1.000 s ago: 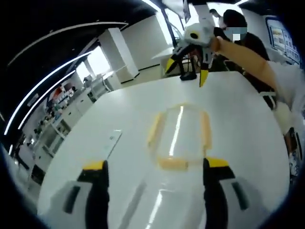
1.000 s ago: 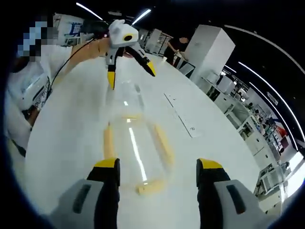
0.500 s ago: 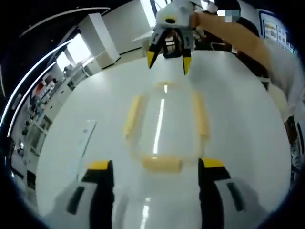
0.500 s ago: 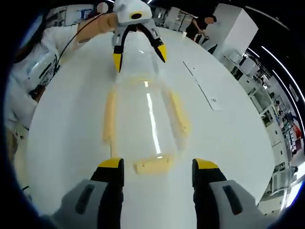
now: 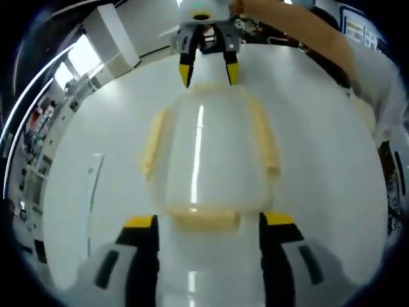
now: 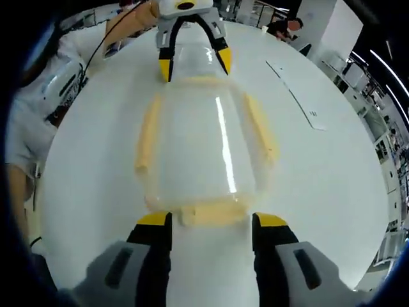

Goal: Snap each plastic latch of the storage box into its locked position after aligning the lid with the box until every specified latch is closed and the lid sits flush.

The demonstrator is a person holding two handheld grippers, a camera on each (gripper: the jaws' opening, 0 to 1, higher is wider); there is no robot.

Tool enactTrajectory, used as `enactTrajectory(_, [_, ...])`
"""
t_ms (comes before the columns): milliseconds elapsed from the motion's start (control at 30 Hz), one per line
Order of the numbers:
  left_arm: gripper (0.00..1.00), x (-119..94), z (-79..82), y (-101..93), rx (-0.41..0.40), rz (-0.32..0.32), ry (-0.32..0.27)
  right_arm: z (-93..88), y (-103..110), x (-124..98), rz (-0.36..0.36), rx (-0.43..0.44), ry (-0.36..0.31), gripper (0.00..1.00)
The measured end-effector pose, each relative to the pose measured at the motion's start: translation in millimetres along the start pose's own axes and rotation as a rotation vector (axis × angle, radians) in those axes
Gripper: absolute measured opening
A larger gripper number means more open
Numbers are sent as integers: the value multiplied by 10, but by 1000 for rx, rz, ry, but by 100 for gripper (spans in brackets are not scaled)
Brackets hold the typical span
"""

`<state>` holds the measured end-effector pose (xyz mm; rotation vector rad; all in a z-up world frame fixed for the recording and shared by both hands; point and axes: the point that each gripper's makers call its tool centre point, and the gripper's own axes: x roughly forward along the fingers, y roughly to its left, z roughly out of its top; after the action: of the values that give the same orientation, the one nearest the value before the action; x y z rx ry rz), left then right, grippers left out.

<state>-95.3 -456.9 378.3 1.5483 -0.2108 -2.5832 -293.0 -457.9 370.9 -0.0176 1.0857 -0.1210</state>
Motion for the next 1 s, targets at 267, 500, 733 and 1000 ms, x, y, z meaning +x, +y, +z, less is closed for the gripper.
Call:
enactTrajectory(267, [53, 19, -13, 52, 33, -35, 60, 3, 37, 21, 46, 19, 6, 46])
enactTrajectory(500, [49, 6, -26, 21, 37, -66, 73, 29, 47, 31, 68, 26, -4, 49])
enactTrajectory(733, [47, -12, -40, 16, 54, -68, 128, 62, 93, 39, 88, 18, 9, 46])
enactTrajectory(1000, [47, -27, -57, 14, 97, -78, 212, 82, 163, 48, 79, 34, 1, 41])
